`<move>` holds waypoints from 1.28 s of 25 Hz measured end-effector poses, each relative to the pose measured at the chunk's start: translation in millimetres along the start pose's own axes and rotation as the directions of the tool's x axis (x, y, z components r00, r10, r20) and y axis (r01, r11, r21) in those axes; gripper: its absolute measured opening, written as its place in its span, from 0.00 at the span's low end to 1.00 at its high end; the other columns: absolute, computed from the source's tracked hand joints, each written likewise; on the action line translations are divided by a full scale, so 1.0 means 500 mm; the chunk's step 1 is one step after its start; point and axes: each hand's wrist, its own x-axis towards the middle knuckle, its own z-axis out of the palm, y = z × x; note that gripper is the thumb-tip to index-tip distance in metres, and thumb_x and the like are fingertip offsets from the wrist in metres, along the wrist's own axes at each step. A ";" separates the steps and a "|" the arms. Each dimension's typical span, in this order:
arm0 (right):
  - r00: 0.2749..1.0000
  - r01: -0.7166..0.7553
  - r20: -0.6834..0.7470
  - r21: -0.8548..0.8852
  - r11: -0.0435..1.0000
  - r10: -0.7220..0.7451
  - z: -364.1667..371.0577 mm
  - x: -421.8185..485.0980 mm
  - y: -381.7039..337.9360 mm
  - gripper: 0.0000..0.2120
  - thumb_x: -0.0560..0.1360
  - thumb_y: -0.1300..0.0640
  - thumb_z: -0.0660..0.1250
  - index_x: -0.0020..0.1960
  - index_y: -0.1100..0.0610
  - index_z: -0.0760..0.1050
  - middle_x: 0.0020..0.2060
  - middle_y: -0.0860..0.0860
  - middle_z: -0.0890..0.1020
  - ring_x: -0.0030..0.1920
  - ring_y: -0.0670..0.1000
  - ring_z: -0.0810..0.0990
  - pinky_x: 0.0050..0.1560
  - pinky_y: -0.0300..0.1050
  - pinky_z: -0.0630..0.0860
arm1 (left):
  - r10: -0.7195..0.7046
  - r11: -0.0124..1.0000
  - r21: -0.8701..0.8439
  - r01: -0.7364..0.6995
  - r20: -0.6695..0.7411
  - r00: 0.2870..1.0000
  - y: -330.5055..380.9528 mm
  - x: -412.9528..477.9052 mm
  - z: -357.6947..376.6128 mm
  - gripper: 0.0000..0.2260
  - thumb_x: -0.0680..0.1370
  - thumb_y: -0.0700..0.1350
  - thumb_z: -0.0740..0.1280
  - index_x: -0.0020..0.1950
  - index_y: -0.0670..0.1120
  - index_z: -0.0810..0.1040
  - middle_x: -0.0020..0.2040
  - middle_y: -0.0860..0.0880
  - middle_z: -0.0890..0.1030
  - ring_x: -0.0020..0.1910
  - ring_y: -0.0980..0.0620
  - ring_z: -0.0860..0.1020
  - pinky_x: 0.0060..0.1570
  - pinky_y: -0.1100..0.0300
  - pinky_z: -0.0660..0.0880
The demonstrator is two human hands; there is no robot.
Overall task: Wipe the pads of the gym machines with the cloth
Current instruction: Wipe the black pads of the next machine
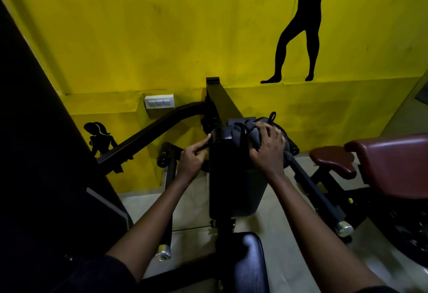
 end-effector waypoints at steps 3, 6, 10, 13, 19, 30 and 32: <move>0.987 -0.139 -0.077 0.028 0.990 0.140 0.012 0.014 -0.043 0.22 0.71 0.48 0.63 0.62 0.54 0.73 0.62 0.53 0.75 0.67 0.61 0.68 0.71 0.61 0.61 | -0.066 0.996 -0.055 0.072 0.101 0.993 -0.002 0.045 -0.034 0.23 0.73 0.36 0.60 0.62 0.55 0.82 0.57 0.54 0.84 0.47 0.54 0.80 0.47 0.59 0.75; 0.991 -0.094 -0.092 0.015 0.995 0.095 0.034 -0.011 -0.075 0.26 0.67 0.51 0.66 0.64 0.54 0.72 0.63 0.54 0.74 0.69 0.60 0.66 0.73 0.63 0.58 | -0.027 0.998 -0.041 0.038 0.232 0.972 0.024 0.092 -0.072 0.18 0.75 0.42 0.59 0.59 0.47 0.83 0.56 0.48 0.84 0.55 0.59 0.81 0.54 0.68 0.72; 0.994 -0.044 -0.100 0.014 0.999 0.045 0.068 -0.077 -0.098 0.36 0.61 0.59 0.66 0.70 0.51 0.70 0.69 0.50 0.70 0.73 0.61 0.62 0.72 0.61 0.60 | -0.064 0.997 0.071 0.037 0.440 0.896 0.047 0.163 -0.104 0.22 0.85 0.48 0.51 0.60 0.43 0.83 0.53 0.47 0.85 0.52 0.66 0.80 0.55 0.67 0.68; 0.983 -0.108 -0.149 0.016 0.994 0.109 0.102 -0.079 -0.140 0.35 0.63 0.57 0.68 0.70 0.52 0.70 0.69 0.51 0.71 0.73 0.63 0.62 0.72 0.63 0.61 | -0.168 0.985 0.129 0.114 0.566 0.807 0.067 0.221 -0.113 0.33 0.84 0.58 0.43 0.57 0.40 0.84 0.50 0.47 0.85 0.48 0.65 0.81 0.54 0.64 0.65; 0.973 0.128 -0.150 -0.283 0.950 -0.176 0.198 -0.145 -0.172 0.29 0.75 0.55 0.70 0.74 0.50 0.69 0.75 0.49 0.65 0.76 0.62 0.60 0.75 0.59 0.56 | -0.191 0.976 0.208 0.057 0.710 0.678 0.094 0.283 -0.118 0.41 0.81 0.67 0.40 0.58 0.40 0.83 0.53 0.48 0.85 0.54 0.61 0.79 0.68 0.52 0.60; 0.969 0.242 -0.026 -0.115 0.963 -0.246 0.096 -0.051 -0.158 0.25 0.63 0.48 0.61 0.58 0.52 0.80 0.62 0.50 0.79 0.66 0.57 0.72 0.66 0.52 0.63 | -0.149 0.988 0.087 0.127 0.757 0.637 0.052 0.271 -0.126 0.47 0.79 0.67 0.32 0.59 0.39 0.83 0.56 0.42 0.84 0.55 0.52 0.82 0.59 0.52 0.68; 0.986 0.130 -0.104 -0.021 0.991 -0.131 0.065 -0.018 -0.133 0.22 0.63 0.51 0.61 0.54 0.54 0.81 0.55 0.51 0.81 0.60 0.57 0.76 0.63 0.52 0.69 | -0.151 0.986 0.066 0.153 0.743 0.652 0.045 0.260 -0.131 0.45 0.79 0.66 0.33 0.61 0.41 0.82 0.57 0.44 0.84 0.56 0.50 0.82 0.59 0.55 0.69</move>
